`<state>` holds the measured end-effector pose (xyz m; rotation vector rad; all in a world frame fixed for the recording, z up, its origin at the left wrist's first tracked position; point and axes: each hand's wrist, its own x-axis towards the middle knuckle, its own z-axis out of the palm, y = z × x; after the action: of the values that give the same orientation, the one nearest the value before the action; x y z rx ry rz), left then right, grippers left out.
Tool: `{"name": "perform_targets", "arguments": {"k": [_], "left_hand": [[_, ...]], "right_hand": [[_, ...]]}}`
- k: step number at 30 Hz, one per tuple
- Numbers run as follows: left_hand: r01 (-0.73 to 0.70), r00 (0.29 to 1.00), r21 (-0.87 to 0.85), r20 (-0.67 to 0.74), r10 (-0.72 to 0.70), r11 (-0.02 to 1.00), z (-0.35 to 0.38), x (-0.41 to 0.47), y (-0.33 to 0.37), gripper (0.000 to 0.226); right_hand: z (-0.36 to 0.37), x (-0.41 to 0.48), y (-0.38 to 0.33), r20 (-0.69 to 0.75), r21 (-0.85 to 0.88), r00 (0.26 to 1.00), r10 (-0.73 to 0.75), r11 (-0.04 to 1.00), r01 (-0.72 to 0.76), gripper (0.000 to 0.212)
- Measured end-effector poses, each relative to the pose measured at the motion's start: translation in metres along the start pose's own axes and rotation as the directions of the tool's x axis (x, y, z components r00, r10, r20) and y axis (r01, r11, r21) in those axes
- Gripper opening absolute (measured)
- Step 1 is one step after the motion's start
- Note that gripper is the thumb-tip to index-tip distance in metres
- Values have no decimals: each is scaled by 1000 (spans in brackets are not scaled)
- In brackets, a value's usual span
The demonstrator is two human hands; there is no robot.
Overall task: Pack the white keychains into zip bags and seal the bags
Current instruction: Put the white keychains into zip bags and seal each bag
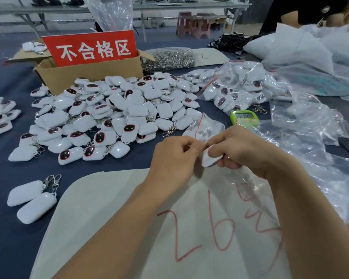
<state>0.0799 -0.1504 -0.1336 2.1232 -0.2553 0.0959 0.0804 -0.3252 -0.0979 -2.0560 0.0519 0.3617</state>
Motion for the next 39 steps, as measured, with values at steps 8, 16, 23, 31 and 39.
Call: {"name": "perform_targets", "arguments": {"k": [8,16,23,31,39], "left_hand": [[43,997,164,53,-52,986,2,6,0,24],[22,1000,358,-10,-20,934,12,2,7,21],[81,996,201,15,-86,976,13,5,8,20],[-115,991,-337,22,130,935,13,-6,22,15],[-47,992,-348,-124,4,936,1,2,13,9]], "right_hand": [[-7,-6,0,88,-32,996,-8,999,10,38],[-8,7,1,-471,-5,879,-74,997,81,13],[4,8,1,-349,-129,932,-100,990,58,12],[4,5,-4,-644,-316,718,-264,947,64,3],[-9,-4,-7,-761,-413,638,-112,843,-344,41]]}}
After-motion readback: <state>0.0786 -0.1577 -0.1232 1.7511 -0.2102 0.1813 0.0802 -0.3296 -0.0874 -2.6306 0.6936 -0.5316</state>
